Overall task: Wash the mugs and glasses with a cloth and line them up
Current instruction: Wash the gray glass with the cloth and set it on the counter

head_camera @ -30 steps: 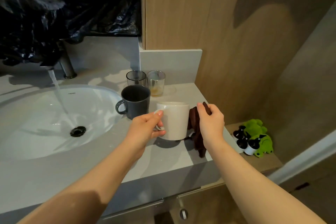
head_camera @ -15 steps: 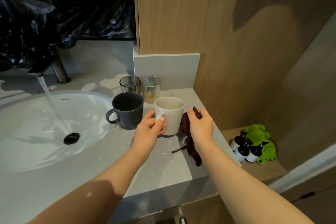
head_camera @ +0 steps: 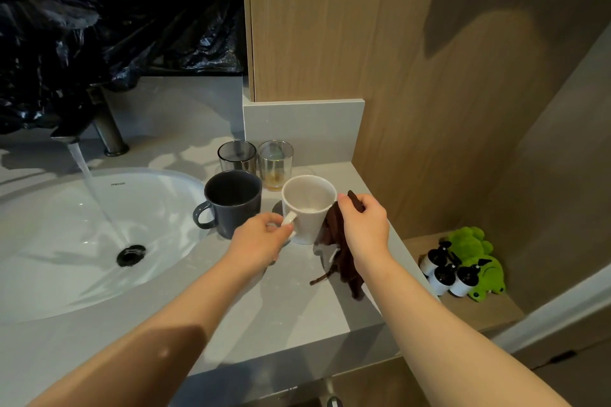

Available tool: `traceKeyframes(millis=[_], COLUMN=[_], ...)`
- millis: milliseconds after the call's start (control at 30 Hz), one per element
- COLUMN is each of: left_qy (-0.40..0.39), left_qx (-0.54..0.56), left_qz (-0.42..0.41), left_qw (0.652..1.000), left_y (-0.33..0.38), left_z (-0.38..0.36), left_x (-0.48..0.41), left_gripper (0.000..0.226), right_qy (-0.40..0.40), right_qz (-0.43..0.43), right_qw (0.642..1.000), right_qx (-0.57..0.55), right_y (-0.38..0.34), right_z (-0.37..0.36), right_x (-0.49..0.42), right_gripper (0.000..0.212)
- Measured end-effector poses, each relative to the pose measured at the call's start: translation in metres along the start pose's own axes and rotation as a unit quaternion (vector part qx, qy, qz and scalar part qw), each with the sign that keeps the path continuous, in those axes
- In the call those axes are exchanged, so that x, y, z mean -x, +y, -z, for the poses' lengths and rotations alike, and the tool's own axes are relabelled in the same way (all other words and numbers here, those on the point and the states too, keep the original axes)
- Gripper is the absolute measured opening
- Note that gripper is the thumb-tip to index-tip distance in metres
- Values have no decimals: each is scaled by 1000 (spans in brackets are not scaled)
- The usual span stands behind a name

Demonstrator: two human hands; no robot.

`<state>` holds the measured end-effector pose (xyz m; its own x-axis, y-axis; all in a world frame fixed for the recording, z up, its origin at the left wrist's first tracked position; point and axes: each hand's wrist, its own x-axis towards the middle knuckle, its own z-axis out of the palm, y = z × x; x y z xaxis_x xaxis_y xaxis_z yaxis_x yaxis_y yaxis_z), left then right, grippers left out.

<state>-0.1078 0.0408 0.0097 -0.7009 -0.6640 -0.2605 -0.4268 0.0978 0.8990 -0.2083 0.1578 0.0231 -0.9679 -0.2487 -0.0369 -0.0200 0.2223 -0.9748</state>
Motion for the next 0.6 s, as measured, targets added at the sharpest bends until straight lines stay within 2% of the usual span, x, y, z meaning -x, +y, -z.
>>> traceKeyframes(millis=[67,133,167,333,600], left_qy=[15,25,26,42,80], left_qx=[-37,-18,5,54,-21], left_qz=[-47,-82,-89,-109,-142], left_qw=[998,996,996,992,986], left_y=[9,22,29,61,73], left_z=[15,31,38,69,115], left_x=[4,9,10,-5,-67], left_gripper=[25,12,7,19,21], right_qy=[-8,-16,-20,-46,-45], right_qz=[19,40,49,85,97], right_qw=[1000,999,999,995,994], right_qx=[4,5,5,-12,-22], right_y=[-13,-30,-39,-83,-119], right_z=[2,1,0,-17,-79], right_x=[2,2,2,-4,-36], right_gripper=[32,29,28,27,24])
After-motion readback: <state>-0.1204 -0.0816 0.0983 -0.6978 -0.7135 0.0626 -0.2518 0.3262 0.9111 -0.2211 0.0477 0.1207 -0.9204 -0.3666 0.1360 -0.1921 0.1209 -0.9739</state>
